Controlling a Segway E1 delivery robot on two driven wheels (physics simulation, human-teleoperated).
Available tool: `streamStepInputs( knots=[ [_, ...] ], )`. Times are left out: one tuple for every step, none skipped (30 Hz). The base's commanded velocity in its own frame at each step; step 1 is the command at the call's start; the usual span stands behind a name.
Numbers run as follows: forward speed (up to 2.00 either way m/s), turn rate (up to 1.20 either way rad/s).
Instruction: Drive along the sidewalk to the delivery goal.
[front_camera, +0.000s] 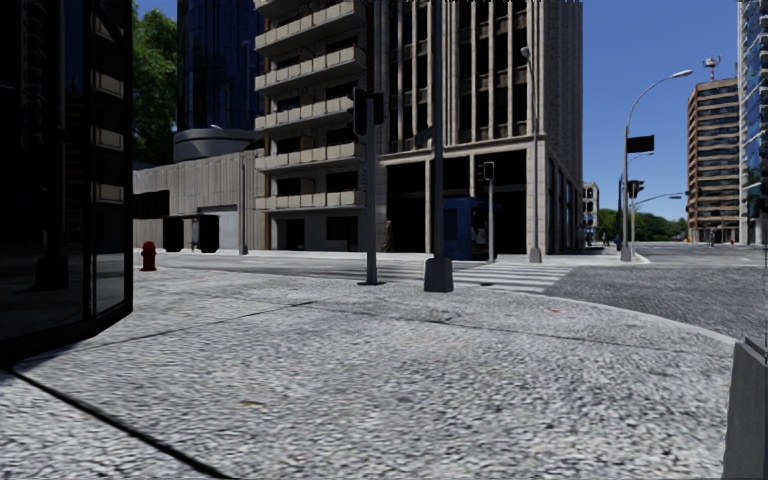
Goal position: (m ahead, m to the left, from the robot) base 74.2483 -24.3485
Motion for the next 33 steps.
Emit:
streamStepInputs(
  knots=[
    [0.90, 0.64],
    [0.90, 0.64],
    [0.90, 0.63],
    [0.91, 0.60],
    [0.91, 0.58],
    [0.91, 0.58],
    [0.91, 0.57],
    [0.91, 0.56],
    [0.91, 0.49],
    [0.99, 0.28],
    [1.11, 0.10],
    [1.19, 0.05],
    [1.21, 0.00],
    [1.22, 0.00],
    [1.22, 0.00],
    [1.22, 0.00],
    [1.22, 0.00],
    [1.22, 0.00],
    [1.22, 0.00],
    [1.22, 0.00],
    [1.22, 0.00],
    [1.22, 0.00],
    [1.22, 0.00],
    [1.22, 0.00],
    [1.22, 0.00],
    [1.22, 0.00],
    [1.20, 0.11],
    [1.20, 0.20],
    [1.20, 0.29],
    [1.20, 0.35],
    [1.20, 0.42],
    [1.21, 0.46],
    [1.21, 0.49]
  ],
)
